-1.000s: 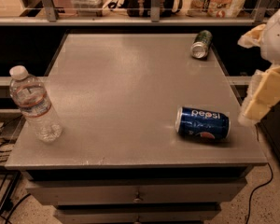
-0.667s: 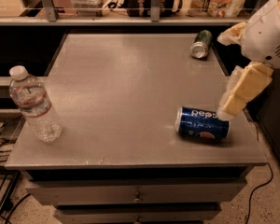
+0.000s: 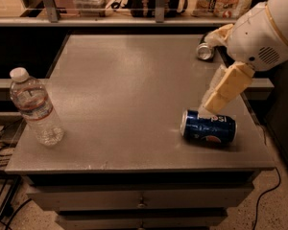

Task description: Knock water bottle over

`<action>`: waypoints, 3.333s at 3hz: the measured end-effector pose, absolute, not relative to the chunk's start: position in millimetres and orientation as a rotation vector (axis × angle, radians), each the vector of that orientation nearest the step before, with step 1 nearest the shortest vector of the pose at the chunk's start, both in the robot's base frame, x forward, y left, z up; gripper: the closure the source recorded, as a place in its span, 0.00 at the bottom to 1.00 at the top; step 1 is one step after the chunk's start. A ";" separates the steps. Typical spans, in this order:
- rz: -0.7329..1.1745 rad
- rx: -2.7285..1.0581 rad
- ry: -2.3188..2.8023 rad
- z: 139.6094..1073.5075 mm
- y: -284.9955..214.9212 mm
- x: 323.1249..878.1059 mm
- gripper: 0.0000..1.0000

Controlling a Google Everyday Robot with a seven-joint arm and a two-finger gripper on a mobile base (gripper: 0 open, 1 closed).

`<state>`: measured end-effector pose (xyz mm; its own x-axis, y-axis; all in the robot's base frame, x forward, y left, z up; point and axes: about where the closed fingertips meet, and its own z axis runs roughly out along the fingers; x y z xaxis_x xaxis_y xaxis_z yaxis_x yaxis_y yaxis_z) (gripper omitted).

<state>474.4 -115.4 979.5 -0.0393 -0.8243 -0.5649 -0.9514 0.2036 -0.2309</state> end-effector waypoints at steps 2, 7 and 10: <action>0.446 -1.706 1.825 954.6 -64.3 482.9 0.00; 0.939 -1.731 1.293 928.9 137.5 476.9 0.00; 1.144 -1.669 1.244 906.9 198.4 472.1 0.00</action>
Offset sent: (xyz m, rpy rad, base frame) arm 0.0172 0.1033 -0.0429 0.1625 0.1111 0.2115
